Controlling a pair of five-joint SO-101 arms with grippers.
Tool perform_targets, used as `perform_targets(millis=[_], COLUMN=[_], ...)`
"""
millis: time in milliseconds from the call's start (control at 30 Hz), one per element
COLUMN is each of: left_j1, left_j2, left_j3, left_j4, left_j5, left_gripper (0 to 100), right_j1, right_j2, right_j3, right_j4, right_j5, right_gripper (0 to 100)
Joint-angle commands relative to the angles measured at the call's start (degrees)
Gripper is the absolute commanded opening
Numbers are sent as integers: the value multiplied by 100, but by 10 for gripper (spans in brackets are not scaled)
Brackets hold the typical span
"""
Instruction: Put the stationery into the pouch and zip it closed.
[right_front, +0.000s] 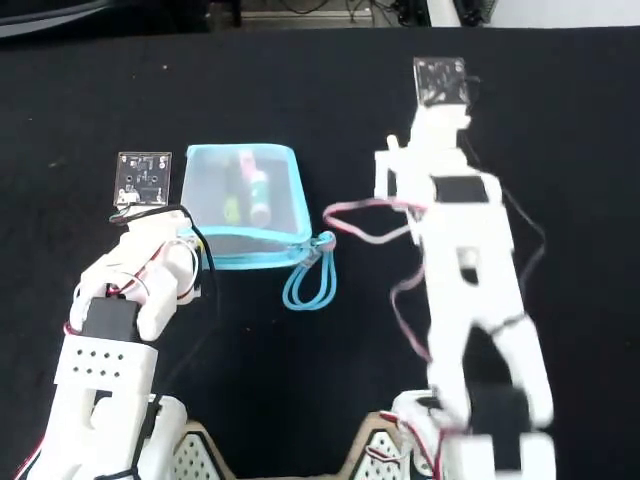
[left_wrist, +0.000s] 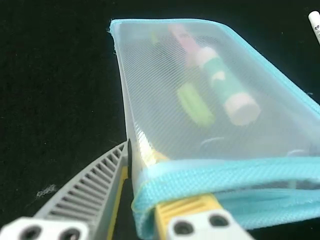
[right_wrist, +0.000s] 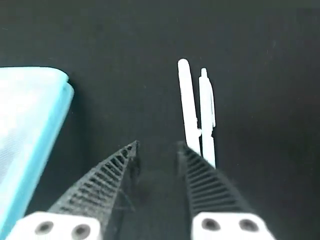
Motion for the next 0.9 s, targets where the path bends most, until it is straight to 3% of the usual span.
perform_targets(millis=[0, 367, 667, 867], left_j1=[-40, -40, -40, -40], left_j2=[0, 0, 0, 0], left_j3=[-92, -92, -84, -84], left_j4=[-9, -9, 0, 0], left_j5=[53, 53, 53, 53], left_gripper=[30, 30, 30, 30], right_j1=[229, 229, 264, 290], right_j2=[1156, 3178, 4312, 5130], right_j3=[-1077, -2589, -4048, -5147], right_j4=[53, 62, 941, 1705], right_j5=[9, 897, 1169, 1169], right_gripper=[158, 99, 100, 199])
